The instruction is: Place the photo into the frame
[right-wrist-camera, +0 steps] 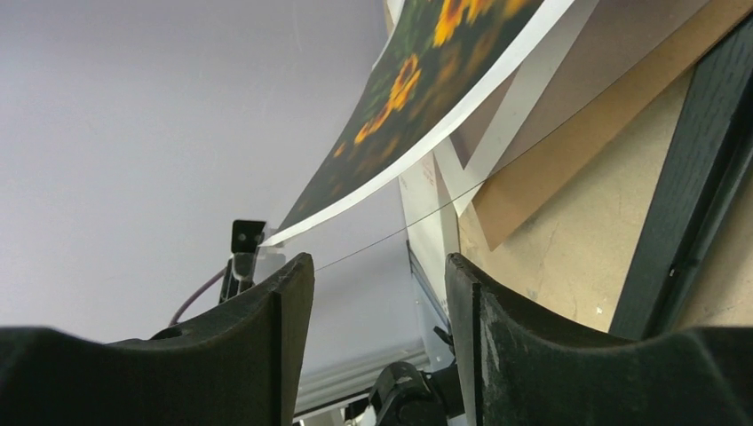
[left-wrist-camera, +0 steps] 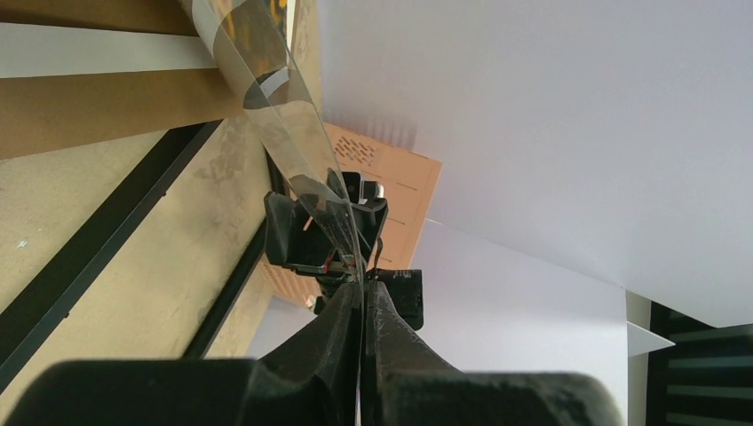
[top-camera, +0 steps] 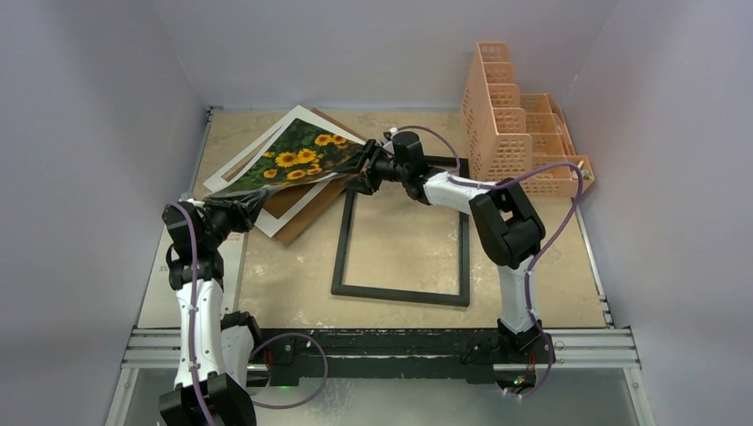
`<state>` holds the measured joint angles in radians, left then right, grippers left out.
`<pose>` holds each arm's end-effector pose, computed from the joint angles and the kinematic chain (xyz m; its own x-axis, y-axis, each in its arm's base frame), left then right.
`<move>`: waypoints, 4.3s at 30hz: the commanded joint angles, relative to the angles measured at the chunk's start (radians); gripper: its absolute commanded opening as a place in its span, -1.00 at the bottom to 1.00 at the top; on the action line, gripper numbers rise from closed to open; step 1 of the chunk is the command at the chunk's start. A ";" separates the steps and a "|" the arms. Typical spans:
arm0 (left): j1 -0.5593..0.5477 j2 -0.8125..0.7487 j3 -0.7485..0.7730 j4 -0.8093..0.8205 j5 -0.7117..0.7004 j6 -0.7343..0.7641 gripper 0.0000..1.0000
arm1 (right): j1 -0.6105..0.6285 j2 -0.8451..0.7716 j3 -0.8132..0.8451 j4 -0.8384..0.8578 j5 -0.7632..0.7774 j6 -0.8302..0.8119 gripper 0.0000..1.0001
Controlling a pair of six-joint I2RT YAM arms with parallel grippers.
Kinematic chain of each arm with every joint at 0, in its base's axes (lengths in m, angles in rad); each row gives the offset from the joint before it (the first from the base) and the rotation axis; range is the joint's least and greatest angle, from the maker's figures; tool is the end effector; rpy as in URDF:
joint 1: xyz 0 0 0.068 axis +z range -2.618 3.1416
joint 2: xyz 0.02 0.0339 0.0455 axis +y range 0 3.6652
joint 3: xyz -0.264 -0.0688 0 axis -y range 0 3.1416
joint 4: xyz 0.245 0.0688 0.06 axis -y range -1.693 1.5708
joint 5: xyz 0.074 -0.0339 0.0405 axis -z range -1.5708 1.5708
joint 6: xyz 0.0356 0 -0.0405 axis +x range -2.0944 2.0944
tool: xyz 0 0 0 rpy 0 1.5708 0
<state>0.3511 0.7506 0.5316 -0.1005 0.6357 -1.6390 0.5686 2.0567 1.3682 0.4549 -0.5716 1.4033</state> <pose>0.1731 0.0409 0.2667 -0.2319 -0.9399 0.2508 -0.3115 -0.1725 -0.9345 0.3871 0.2702 0.2135 -0.9163 0.3986 -0.0387 0.0429 0.1938 0.9801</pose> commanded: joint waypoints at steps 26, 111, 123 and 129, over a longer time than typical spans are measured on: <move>-0.003 -0.060 0.019 -0.155 0.018 -0.095 -1.00 | 0.031 0.094 0.244 -0.370 0.010 0.011 -0.56; -0.230 0.865 0.328 0.052 -0.309 0.882 0.38 | -0.208 -0.377 -0.282 -0.149 0.337 -0.712 -0.48; -0.230 0.865 0.298 -0.001 -0.268 0.898 0.36 | -0.181 -0.459 -0.534 -0.076 0.469 -0.548 0.50; -0.230 0.842 0.293 -0.041 -0.293 0.919 0.36 | -0.163 -0.472 -0.606 -0.138 0.503 -0.476 0.60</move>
<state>0.1272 1.6173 0.8391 -0.1162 0.3531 -0.7616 0.3935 1.6058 0.8085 0.3561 -0.1184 0.8341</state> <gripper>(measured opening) 0.684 0.795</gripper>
